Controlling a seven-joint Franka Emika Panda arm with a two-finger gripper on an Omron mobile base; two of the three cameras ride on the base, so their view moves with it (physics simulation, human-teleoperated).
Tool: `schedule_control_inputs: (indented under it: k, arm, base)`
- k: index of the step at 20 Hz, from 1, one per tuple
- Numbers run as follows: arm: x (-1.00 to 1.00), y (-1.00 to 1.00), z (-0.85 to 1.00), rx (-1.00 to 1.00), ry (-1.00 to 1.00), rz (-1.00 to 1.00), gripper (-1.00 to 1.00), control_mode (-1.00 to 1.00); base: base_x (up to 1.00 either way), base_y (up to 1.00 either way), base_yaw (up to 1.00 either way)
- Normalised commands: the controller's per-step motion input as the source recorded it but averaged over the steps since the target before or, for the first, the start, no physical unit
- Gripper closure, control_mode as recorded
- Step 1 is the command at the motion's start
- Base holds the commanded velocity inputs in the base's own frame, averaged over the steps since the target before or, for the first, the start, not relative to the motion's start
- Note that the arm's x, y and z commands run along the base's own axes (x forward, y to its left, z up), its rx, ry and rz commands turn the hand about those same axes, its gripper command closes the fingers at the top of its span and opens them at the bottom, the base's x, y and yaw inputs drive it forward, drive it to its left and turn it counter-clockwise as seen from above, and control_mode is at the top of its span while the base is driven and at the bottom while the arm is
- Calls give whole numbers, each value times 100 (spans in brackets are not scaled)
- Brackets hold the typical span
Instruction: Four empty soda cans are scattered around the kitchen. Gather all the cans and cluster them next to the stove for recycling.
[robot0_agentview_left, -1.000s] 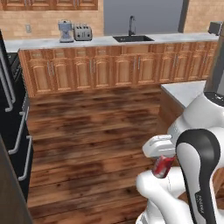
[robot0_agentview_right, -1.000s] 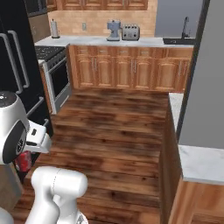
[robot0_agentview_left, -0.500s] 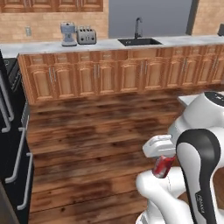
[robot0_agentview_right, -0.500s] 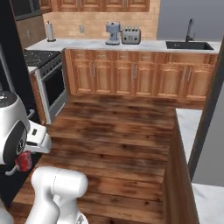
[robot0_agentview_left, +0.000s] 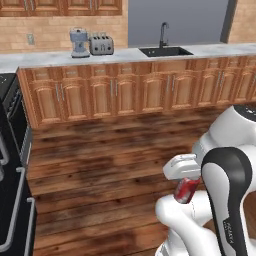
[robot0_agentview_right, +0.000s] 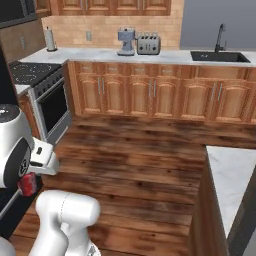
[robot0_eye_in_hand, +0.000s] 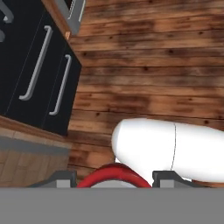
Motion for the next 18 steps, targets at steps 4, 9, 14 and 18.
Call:
schedule_control_inputs:
  k: [4, 9, 14, 18]
  arm:
    - [0, 0, 0, 0, 0, 0, 100, 100]
    - [0, 0, 0, 0, 0, 0, 100, 100]
    - [0, 0, 0, 0, 0, 0, 100, 100]
    - [0, 0, 0, 0, 0, 0, 100, 100]
  base:
    - [73, 21, 0]
    - [71, 21, 0]
    - [70, 15, 0]
    - [68, 20, 0]
